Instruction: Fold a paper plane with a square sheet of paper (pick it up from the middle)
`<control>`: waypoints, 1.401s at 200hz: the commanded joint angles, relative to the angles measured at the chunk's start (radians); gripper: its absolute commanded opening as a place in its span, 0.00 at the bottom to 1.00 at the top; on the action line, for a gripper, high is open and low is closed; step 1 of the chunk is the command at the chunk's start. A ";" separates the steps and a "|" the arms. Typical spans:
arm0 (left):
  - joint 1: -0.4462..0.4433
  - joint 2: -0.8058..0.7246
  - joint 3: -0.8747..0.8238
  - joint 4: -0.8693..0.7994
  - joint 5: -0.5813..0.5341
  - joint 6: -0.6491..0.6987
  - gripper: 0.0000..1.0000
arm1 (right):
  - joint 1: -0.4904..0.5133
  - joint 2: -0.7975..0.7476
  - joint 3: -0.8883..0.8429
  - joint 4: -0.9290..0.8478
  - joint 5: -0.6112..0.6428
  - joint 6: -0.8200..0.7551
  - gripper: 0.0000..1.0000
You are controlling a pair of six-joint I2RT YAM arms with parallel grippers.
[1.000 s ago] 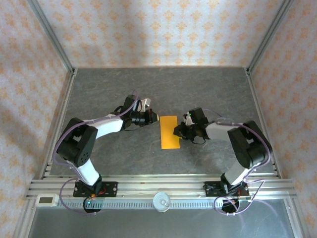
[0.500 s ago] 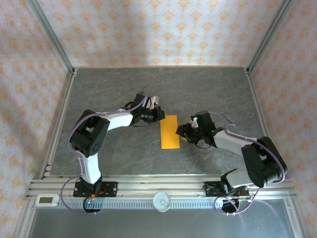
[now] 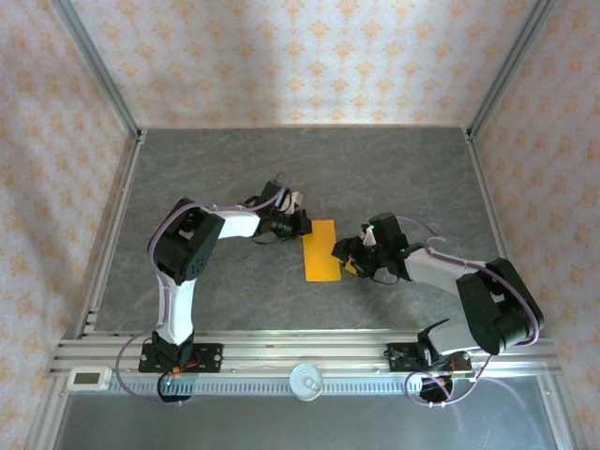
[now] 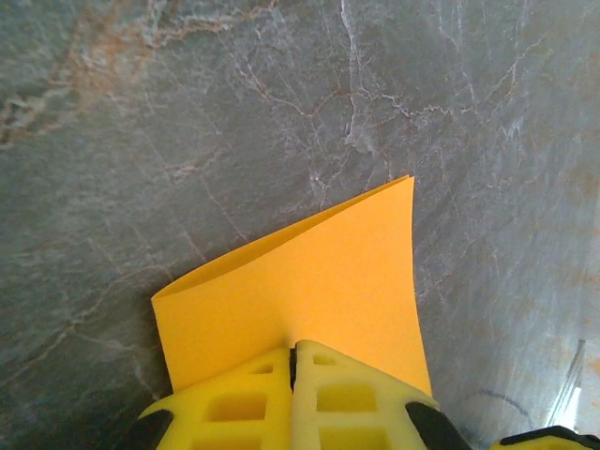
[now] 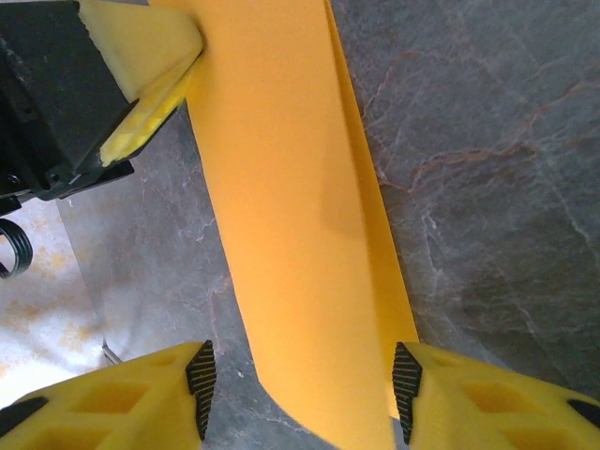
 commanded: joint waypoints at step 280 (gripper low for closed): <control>0.003 -0.005 -0.031 -0.024 -0.022 0.049 0.01 | -0.110 0.275 0.106 0.184 -0.331 -0.061 0.26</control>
